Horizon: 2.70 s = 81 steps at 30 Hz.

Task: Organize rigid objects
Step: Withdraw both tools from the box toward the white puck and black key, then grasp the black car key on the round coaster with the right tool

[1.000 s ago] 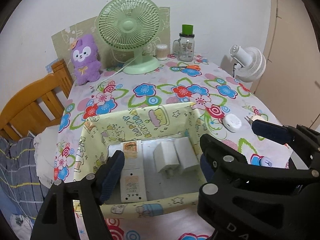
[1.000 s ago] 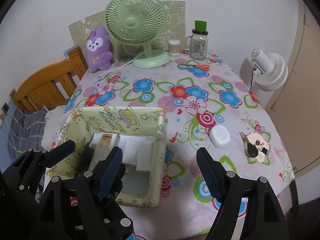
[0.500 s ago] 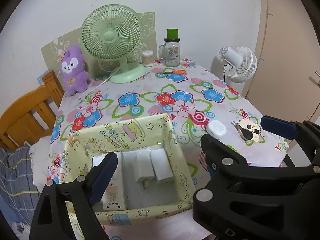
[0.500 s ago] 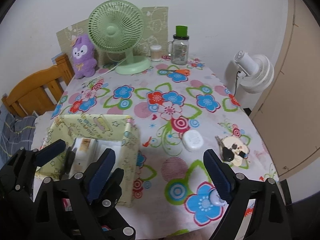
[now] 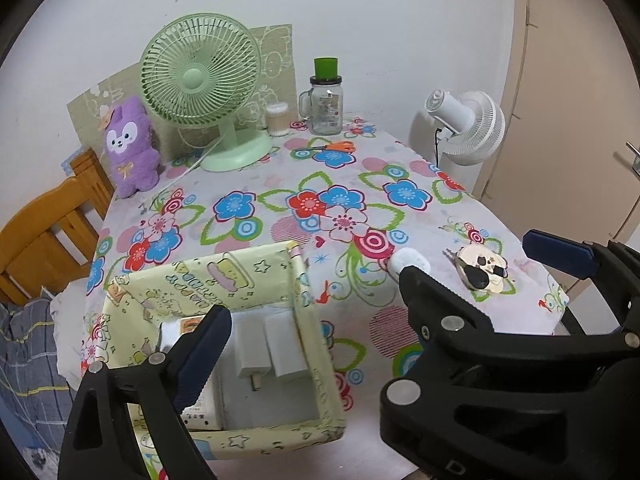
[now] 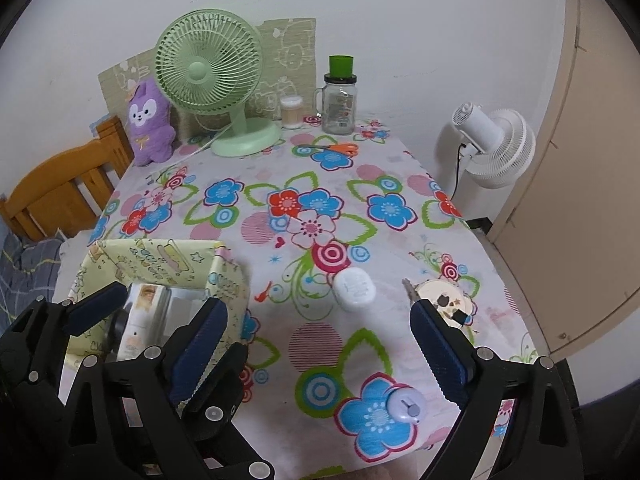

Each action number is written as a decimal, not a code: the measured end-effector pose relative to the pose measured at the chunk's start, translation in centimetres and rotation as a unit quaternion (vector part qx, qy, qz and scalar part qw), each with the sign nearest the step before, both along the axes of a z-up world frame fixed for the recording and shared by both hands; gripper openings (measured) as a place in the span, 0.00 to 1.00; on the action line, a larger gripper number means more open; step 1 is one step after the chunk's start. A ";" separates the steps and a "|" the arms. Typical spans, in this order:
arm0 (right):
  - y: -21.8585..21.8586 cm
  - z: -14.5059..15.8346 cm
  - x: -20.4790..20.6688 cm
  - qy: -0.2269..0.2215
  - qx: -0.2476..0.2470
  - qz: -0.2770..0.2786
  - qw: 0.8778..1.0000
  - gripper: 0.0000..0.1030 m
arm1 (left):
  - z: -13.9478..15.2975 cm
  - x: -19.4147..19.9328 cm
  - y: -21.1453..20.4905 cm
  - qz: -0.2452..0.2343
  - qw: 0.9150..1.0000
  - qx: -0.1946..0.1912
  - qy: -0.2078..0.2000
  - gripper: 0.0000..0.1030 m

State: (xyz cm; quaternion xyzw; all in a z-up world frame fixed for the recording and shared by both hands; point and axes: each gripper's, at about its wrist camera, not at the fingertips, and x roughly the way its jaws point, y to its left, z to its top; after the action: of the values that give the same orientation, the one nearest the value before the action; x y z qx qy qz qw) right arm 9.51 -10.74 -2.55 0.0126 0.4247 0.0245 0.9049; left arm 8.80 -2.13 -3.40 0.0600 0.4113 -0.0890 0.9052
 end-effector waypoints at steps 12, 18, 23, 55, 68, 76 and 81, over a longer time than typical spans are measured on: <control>-3.2 0.1 0.1 -0.010 0.010 0.001 1.000 0.92 | 0.2 0.2 -3.1 0.004 1.000 0.002 -0.007 0.93; -4.3 0.4 -0.1 -0.031 0.001 0.009 0.999 0.92 | 0.3 0.1 -4.4 0.007 1.000 -0.006 -0.010 0.93; -5.3 0.2 -0.1 -0.038 -0.002 0.012 0.999 0.92 | 0.1 0.0 -5.3 0.011 1.000 -0.007 -0.014 0.93; -10.5 -7.2 0.6 -0.079 -0.016 0.053 0.995 0.92 | -7.4 0.3 -10.8 0.047 0.997 -0.017 -0.050 0.92; -11.8 -11.4 2.2 -0.044 -0.030 0.046 0.997 0.86 | -11.6 2.2 -12.6 0.033 0.999 0.001 -0.004 0.91; -11.8 -13.1 3.6 -0.018 -0.028 0.057 0.998 0.72 | -12.8 3.4 -12.4 0.032 0.999 -0.006 0.019 0.88; -11.7 -13.8 4.6 0.003 -0.005 0.061 0.998 0.61 | -12.8 3.5 -12.3 0.025 0.999 -0.007 0.019 0.88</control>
State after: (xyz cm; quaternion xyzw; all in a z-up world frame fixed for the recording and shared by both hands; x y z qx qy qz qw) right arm 14.10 -22.47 -16.32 -0.0176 0.4271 0.0772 0.9007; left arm 12.27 -14.45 -16.21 0.0415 0.4289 -0.0702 0.8997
